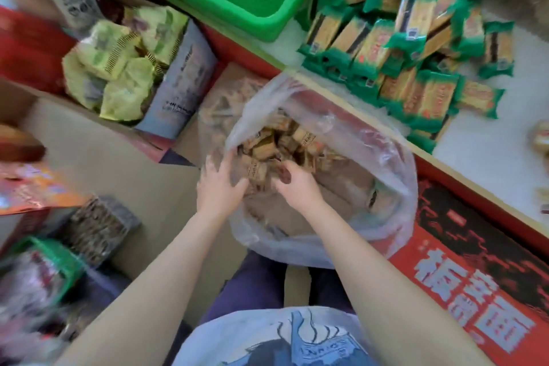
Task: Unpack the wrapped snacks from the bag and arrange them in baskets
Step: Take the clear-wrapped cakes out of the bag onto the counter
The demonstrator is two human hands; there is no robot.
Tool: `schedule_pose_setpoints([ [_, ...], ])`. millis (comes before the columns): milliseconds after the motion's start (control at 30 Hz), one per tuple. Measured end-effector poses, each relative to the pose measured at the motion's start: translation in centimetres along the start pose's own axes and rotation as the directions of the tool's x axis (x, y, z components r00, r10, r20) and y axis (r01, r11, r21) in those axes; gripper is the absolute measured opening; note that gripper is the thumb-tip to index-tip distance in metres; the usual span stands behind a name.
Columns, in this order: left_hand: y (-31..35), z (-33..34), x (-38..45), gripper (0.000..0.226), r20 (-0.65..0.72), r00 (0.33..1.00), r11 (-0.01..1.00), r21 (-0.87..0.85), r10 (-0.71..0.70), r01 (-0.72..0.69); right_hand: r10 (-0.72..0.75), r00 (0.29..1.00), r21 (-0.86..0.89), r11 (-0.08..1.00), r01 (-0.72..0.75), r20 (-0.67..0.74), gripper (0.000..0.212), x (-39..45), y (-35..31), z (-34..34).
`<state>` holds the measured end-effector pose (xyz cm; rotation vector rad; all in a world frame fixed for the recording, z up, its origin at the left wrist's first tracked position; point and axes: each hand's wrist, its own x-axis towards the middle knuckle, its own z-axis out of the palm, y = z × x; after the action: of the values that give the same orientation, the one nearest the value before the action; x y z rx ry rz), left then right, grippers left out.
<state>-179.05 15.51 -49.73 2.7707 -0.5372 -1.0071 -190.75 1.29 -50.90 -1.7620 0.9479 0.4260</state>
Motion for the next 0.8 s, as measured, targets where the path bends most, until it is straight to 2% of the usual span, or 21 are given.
schedule_pose_setpoints([
  [167,-3.2,-1.0,0.8,0.079,0.042,0.993,0.976,-0.194,0.11,-0.1,0.063,0.997,0.038,0.997,-0.062,-0.037,0.055,2.1,-1.5,3.3],
  [300,-4.3,-1.4,1.4,0.083,0.06,0.993,0.942,-0.326,0.106,-0.081,0.203,0.977,0.294,0.94,-0.173,-0.072,0.068,2.8,-2.4,6.0],
  [400,-4.5,-1.8,1.8,0.086,0.059,0.992,0.936,-0.341,0.116,-0.089,0.312,0.947,0.51,0.828,-0.233,-0.074,0.074,3.2,-3.2,7.7],
  [467,-4.8,-1.9,2.0,0.087,0.071,0.99,0.932,-0.352,0.118,-0.086,0.381,0.925,0.661,0.696,-0.281,-0.008,0.072,3.5,-3.4,8.6],
  [567,-5.0,-2.0,2.1,0.088,0.082,0.989,0.915,-0.395,0.123,-0.081,0.414,0.896,0.829,0.437,-0.35,0.161,0.044,3.9,-4.1,8.3],
  [633,-5.0,-2.1,2.1,0.087,0.075,0.99,0.894,-0.441,0.122,-0.077,0.385,0.896,0.834,0.4,-0.38,0.223,0.028,4.1,-4.6,7.7],
  [667,-5.0,-2.2,2.0,0.086,0.071,0.99,0.883,-0.464,0.118,-0.072,0.362,0.898,0.832,0.394,-0.391,0.25,0.026,4.2,-4.8,7.6],
  [800,-4.8,-2.3,1.7,0.087,0.061,0.991,0.863,-0.5,0.115,-0.069,0.282,0.91,0.845,0.363,-0.393,0.303,0.037,3.6,-5.0,6.5],
])
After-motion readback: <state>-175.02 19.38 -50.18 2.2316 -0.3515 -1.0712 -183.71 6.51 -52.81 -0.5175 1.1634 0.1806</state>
